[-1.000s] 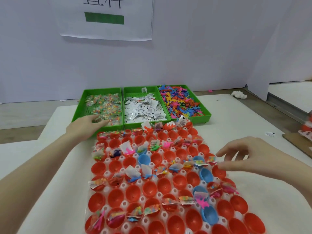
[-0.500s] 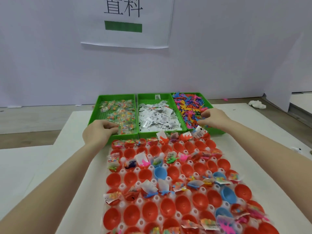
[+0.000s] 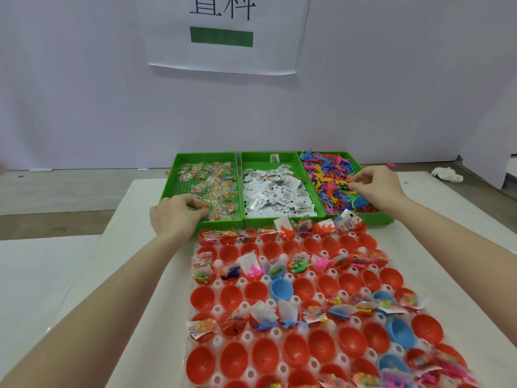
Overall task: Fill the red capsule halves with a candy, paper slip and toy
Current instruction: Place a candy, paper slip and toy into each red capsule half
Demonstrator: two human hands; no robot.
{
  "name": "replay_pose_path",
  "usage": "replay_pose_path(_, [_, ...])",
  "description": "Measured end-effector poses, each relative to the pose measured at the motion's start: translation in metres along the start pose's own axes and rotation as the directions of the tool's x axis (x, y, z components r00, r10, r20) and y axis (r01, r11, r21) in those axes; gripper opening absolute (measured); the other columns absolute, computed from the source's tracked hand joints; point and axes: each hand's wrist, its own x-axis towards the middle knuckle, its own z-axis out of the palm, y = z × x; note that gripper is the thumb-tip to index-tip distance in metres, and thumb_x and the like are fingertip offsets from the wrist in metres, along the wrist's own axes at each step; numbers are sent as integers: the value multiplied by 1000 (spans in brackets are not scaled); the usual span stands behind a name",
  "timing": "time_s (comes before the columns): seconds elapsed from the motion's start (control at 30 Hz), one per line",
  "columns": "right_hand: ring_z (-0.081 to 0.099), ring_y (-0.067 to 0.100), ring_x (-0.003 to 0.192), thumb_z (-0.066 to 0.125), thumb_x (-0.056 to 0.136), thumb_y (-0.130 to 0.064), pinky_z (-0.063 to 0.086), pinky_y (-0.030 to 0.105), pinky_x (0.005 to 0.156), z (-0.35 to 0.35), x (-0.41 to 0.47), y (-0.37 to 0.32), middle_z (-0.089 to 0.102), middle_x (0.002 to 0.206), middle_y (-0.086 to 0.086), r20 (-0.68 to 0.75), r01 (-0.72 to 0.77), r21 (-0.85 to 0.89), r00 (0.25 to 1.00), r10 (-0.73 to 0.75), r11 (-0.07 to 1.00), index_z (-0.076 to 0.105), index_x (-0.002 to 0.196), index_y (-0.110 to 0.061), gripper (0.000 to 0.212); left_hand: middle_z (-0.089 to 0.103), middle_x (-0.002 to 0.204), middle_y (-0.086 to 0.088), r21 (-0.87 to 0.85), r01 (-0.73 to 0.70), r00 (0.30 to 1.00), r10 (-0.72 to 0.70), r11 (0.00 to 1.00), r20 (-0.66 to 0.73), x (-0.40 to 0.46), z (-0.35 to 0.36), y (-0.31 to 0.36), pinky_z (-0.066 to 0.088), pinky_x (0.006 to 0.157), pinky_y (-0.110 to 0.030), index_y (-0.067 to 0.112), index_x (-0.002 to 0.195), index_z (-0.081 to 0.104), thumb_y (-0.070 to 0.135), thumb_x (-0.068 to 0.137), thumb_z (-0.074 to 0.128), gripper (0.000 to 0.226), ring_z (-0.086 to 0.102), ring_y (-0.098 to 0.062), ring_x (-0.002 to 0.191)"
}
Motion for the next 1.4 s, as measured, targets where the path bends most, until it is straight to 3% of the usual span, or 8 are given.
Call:
replay_pose_path(0.27, [59,24,81,41,94,2,47,21,64,-1,5,-2,56,129,13,110,-73,2,991,72,997,67,106,-5,30,68,98,4,-1,-14,1000,14,1000,7,-1,0,0,33,83,-34,32,76,60,38,82,67,11,55,-21,102])
replay_pose_path(0.37, [54,32,108,32,94,1,45,36,83,4,6,0,50,135,14,169,-89,-47,981,95,995,63,109,-7,35,68,99,4,3,-20,1000,20,1000,11,0,0,0,31,84,-33,31,78,62,38,82,67,9,54,-21,105])
replay_pose_path(0.43, [52,27,111,31,95,-2,41,35,88,7,8,3,56,124,14,172,-141,3,975,138,990,61,113,-3,35,68,99,5,3,-25,1000,25,1000,14,0,1,0,31,84,-33,31,79,62,38,83,66,9,54,-21,105])
replay_pose_path(0.53, [42,9,60,36,98,-11,34,26,56,10,6,7,54,68,3,169,-159,62,975,147,985,66,106,1,32,68,99,4,7,-28,1000,28,1000,13,0,1,-1,30,84,-33,30,82,64,38,83,66,8,54,-21,105])
replay_pose_path(0.87, [52,7,65,54,89,3,44,11,49,9,0,-27,62,98,4,224,-191,442,970,98,876,66,97,-6,18,67,98,6,15,-36,999,36,999,-1,-1,2,-2,28,82,-32,33,79,58,37,84,65,9,53,-20,105])
replay_pose_path(1.13, [29,9,56,23,93,6,27,21,48,36,-6,-81,37,68,2,679,-496,365,721,139,788,48,122,2,38,67,99,7,17,-51,999,51,999,-5,-1,3,-2,26,81,-32,32,82,59,37,86,62,7,53,-19,104])
replay_pose_path(1.27, [27,13,47,43,95,-17,24,23,44,54,-9,-86,42,60,4,460,-165,45,879,127,985,60,93,-2,23,67,99,7,17,-57,998,58,998,-13,0,4,-2,27,81,-32,28,89,65,37,87,61,9,54,-18,103])
replay_pose_path(1.4, [56,23,66,64,80,-39,43,29,54,60,-11,-79,65,79,8,410,219,-424,911,-29,879,62,84,-4,36,67,99,8,19,-57,998,57,998,-18,0,5,-3,27,83,-32,28,91,66,35,87,60,10,53,-18,104])
